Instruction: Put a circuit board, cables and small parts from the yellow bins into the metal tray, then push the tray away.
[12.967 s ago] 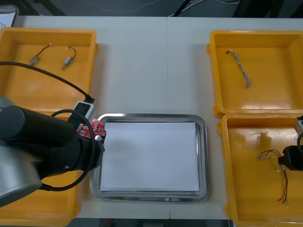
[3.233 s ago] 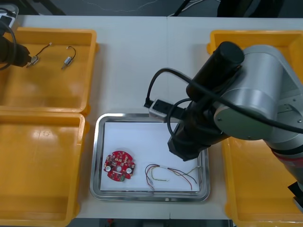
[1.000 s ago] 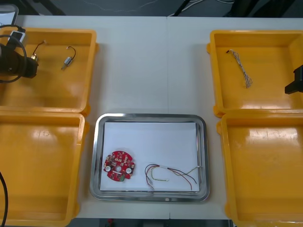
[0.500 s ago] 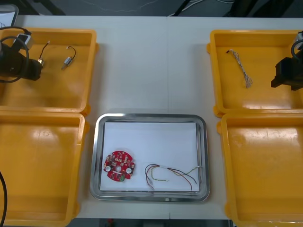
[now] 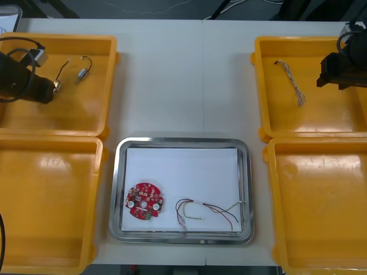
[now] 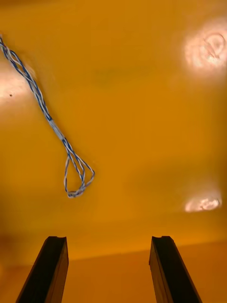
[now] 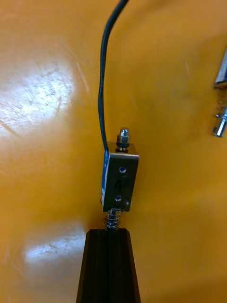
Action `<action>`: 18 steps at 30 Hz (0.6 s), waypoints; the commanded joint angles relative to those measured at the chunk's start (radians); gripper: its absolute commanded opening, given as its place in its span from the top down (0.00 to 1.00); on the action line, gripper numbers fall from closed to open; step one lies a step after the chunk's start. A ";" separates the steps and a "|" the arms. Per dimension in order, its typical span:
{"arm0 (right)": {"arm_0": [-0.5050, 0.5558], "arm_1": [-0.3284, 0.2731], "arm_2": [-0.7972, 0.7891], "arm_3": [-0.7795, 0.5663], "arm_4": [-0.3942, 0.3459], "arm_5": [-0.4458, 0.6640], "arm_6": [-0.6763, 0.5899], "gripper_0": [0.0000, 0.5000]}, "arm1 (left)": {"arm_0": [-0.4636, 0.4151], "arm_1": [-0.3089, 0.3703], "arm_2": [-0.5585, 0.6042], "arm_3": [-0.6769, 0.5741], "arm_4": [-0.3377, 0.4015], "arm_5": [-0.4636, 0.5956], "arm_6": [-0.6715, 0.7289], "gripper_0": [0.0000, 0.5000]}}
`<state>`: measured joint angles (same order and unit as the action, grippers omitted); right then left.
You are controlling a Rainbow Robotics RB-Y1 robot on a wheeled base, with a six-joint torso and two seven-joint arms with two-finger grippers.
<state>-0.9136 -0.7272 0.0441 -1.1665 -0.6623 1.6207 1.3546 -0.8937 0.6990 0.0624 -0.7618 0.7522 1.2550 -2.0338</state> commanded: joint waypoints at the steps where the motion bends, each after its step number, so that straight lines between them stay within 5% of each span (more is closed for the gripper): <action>1: -0.125 0.040 0.022 0.111 0.033 -0.067 0.083 0.00 | 0.062 0.070 0.004 -0.194 0.021 0.086 0.018 1.00; 7: -0.186 0.077 0.033 0.263 0.049 -0.199 0.184 0.00 | 0.154 0.093 0.004 -0.375 0.022 0.172 0.106 1.00; 13: -0.205 0.106 0.033 0.344 0.061 -0.305 0.259 0.00 | 0.165 0.102 0.010 -0.392 0.042 0.181 0.110 1.00; 14: -0.205 0.106 0.033 0.347 0.063 -0.311 0.265 0.00 | 0.164 0.102 0.010 -0.392 0.042 0.181 0.110 0.95; 15: -0.205 0.112 0.033 0.357 0.066 -0.321 0.279 0.00 | 0.159 0.102 0.011 -0.392 0.041 0.181 0.110 0.74; 17: -0.203 0.118 0.033 0.370 0.067 -0.335 0.301 0.00 | 0.150 0.102 0.013 -0.392 0.036 0.178 0.110 0.55; 18: -0.203 0.124 0.033 0.378 0.070 -0.348 0.316 0.00 | 0.144 0.102 0.013 -0.392 0.032 0.175 0.110 0.31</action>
<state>-1.0652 -0.6211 0.0640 -0.7982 -0.6059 1.3005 1.6252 -0.7359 0.7499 0.0625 -1.1274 0.7826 1.4269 -2.0316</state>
